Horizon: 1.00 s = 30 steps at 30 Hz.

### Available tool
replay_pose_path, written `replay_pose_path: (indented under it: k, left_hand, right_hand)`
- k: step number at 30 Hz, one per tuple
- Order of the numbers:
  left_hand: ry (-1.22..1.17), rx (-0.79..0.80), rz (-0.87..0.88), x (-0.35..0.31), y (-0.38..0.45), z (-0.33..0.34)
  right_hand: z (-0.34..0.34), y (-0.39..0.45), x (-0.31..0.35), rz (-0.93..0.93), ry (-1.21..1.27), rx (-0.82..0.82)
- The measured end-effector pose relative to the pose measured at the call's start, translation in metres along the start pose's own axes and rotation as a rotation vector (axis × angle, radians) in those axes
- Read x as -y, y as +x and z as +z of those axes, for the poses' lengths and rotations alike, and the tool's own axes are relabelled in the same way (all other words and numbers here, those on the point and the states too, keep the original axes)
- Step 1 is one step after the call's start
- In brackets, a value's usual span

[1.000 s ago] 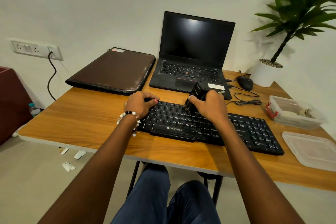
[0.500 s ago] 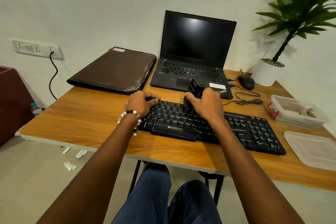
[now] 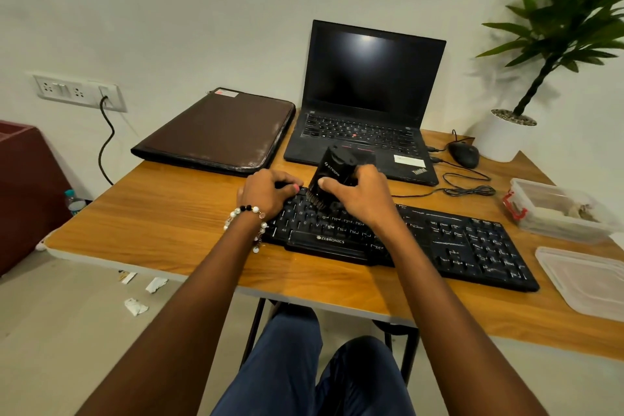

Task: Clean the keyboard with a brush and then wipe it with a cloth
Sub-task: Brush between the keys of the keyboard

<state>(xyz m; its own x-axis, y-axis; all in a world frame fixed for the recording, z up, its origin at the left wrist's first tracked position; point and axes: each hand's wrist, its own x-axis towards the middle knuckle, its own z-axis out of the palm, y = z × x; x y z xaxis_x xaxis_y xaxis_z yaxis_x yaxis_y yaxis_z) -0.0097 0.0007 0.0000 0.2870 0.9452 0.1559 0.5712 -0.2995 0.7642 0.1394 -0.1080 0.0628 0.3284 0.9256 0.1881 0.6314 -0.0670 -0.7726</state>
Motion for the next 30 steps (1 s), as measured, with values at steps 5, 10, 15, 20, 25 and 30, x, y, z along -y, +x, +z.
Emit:
replay_pose_path:
  k: [5, 10, 15, 20, 25, 30]
  left_hand:
    - [-0.002, -0.004, -0.016, 0.0, 0.001, -0.001]
    - [-0.005, 0.01, -0.029, 0.0, 0.0, 0.0]
    - [-0.01, 0.018, -0.019, 0.0, 0.001, -0.001]
    - [-0.021, 0.009, -0.025, -0.001, 0.0, -0.001]
    - [-0.003, 0.015, -0.028, -0.001, -0.001, -0.002]
    - [-0.001, 0.019, -0.04, -0.003, -0.002, -0.001]
  right_hand:
    - [-0.016, 0.0, -0.006, -0.037, -0.172, 0.109]
    - [-0.041, 0.006, -0.004, -0.03, -0.483, 0.148]
    - [-0.032, 0.002, 0.003, -0.054, -0.249, 0.147]
    - [-0.037, -0.005, -0.009, 0.014, -0.182, 0.157]
    - [-0.056, 0.002, -0.012, 0.031, -0.501, 0.097]
    - [-0.044, -0.001, -0.011, 0.059, -0.225, -0.035]
